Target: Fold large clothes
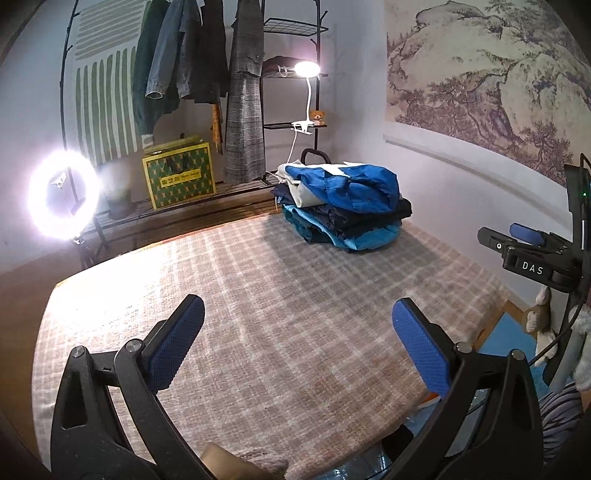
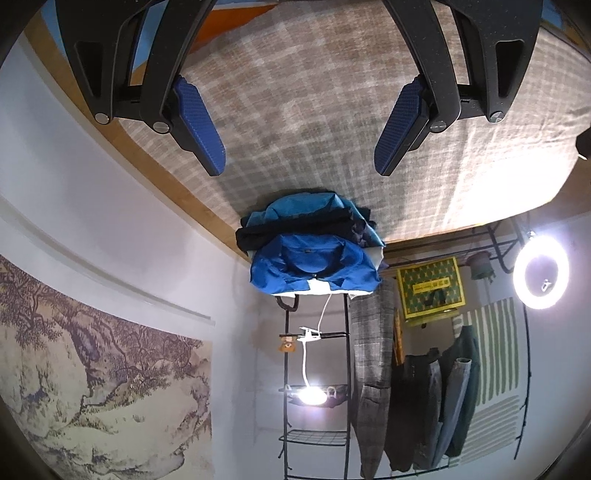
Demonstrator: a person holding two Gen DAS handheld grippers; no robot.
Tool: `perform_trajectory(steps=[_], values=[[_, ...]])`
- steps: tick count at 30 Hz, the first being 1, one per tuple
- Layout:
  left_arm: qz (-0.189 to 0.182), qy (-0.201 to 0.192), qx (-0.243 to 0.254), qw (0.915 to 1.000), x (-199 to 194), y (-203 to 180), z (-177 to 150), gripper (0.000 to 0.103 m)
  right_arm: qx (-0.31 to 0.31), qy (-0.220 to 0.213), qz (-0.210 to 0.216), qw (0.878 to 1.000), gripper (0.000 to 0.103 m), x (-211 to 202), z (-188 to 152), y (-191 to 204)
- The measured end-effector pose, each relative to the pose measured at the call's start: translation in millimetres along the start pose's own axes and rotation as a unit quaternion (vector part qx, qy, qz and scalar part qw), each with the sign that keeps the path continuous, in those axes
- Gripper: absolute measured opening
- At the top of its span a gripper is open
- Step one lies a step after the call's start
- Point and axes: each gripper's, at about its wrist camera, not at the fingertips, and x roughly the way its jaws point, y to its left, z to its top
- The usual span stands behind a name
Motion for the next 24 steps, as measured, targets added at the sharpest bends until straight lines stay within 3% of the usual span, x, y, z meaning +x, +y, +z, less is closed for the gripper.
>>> perform_trajectory(steps=[24], values=[[0.001, -0.004, 0.002, 1.0, 1.8, -5.2, 0.8, 0.103, 0.008, -0.013, -0.009, 1.0, 0.083, -3.7, -0.5, 1.5]])
